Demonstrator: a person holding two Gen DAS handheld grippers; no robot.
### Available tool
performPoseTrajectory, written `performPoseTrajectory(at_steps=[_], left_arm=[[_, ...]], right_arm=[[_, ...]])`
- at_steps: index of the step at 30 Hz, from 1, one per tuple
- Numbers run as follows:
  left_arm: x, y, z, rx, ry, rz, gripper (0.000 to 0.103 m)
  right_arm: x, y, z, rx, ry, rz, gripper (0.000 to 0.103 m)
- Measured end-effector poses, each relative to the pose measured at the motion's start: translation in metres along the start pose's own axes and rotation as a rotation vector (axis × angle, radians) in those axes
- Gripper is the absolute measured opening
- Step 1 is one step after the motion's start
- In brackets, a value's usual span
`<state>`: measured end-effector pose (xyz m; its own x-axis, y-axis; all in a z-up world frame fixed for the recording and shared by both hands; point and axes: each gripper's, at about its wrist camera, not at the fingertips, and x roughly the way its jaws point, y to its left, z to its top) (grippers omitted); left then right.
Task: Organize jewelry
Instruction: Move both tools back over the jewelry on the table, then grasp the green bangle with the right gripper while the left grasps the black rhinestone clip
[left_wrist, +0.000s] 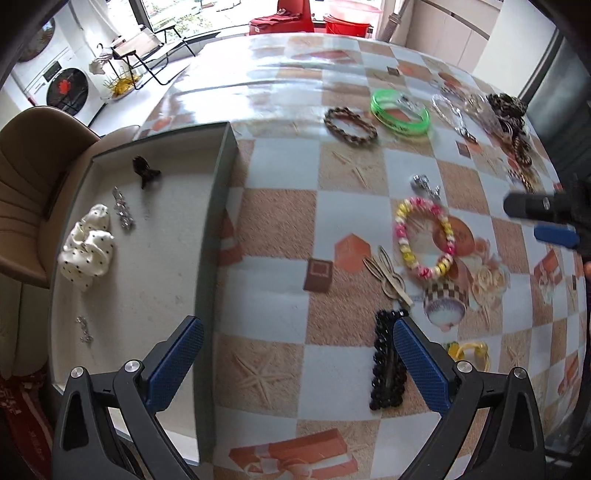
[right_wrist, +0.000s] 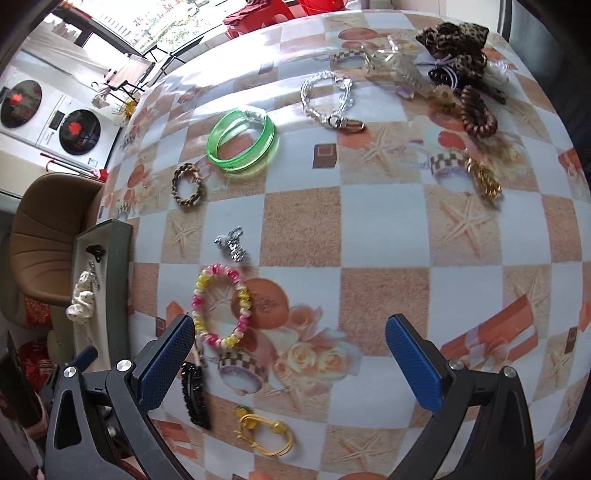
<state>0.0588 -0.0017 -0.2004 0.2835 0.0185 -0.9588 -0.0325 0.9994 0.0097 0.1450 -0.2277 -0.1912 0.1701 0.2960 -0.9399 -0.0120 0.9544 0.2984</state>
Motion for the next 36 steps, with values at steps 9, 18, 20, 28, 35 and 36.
performPoseTrajectory(at_steps=[9, 18, 20, 28, 35, 36], left_arm=[[0.015, -0.022, -0.017, 0.037, 0.049, -0.035, 0.103], [0.03, -0.035, -0.024, 0.05, 0.064, -0.026, 0.103], [0.032, -0.036, -0.026, 0.047, 0.065, -0.026, 0.103], [0.042, -0.041, -0.03, 0.035, 0.065, -0.025, 0.103], [0.049, -0.04, -0.032, 0.015, 0.052, -0.023, 0.103], [0.049, -0.041, -0.032, 0.012, 0.05, -0.023, 0.103]], right_arm=[[0.011, 0.008, 0.017, -0.081, 0.013, -0.021, 0.103], [0.03, 0.029, 0.041, -0.184, -0.01, -0.073, 0.103], [0.032, 0.03, 0.051, -0.18, -0.024, -0.072, 0.103], [0.051, 0.033, 0.095, -0.124, -0.052, -0.082, 0.098], [0.066, 0.027, 0.113, 0.017, -0.056, -0.057, 0.077], [0.067, 0.029, 0.114, 0.023, -0.065, -0.062, 0.074]])
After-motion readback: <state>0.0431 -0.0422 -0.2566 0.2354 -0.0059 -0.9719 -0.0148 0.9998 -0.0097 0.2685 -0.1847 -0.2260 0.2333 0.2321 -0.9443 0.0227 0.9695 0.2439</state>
